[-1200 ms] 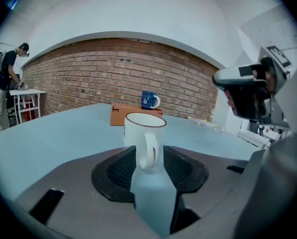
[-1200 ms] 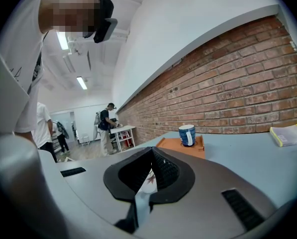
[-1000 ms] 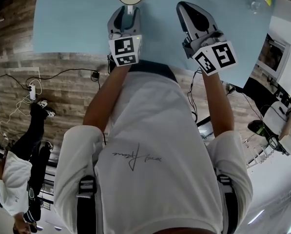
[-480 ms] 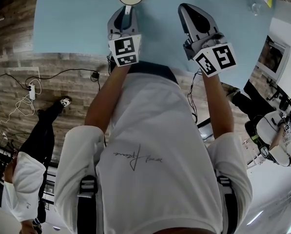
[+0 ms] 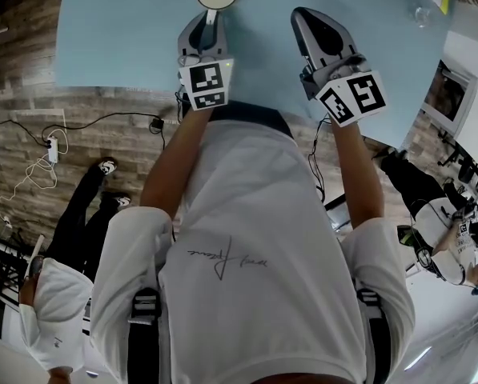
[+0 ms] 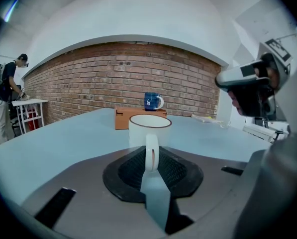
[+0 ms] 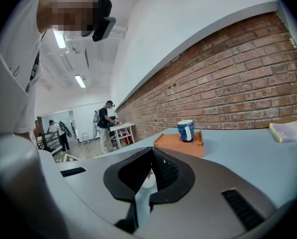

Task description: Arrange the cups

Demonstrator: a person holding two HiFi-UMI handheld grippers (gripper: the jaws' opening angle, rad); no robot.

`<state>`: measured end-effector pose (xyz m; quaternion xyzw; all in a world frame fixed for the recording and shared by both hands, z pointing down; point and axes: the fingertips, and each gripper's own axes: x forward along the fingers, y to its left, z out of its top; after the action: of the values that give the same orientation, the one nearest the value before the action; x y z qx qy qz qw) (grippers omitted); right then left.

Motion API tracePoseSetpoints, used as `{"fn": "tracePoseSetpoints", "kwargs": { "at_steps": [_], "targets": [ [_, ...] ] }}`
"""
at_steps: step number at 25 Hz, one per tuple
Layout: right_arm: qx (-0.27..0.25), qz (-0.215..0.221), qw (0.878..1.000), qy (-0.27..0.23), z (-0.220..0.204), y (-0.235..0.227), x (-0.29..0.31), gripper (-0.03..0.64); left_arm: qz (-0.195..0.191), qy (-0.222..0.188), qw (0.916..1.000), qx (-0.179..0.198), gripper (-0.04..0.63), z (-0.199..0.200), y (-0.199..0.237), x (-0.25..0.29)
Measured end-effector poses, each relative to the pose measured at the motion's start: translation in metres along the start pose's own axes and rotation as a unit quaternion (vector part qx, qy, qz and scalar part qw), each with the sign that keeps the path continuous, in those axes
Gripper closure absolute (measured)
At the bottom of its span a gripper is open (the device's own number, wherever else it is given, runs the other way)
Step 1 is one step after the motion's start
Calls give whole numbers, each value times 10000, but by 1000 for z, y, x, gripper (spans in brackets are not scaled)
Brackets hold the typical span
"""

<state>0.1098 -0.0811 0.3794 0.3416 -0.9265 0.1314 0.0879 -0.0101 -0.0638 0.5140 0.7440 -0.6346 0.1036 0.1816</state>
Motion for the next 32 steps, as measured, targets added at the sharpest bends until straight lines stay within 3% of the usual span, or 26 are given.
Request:
{"fn": "tracePoseSetpoints", "kwargs": {
  "at_steps": [32],
  "targets": [
    [107,-47,9999,-93,1,-2,3,595,-112,137,9998,-131,538,10,9,-8]
  ]
}}
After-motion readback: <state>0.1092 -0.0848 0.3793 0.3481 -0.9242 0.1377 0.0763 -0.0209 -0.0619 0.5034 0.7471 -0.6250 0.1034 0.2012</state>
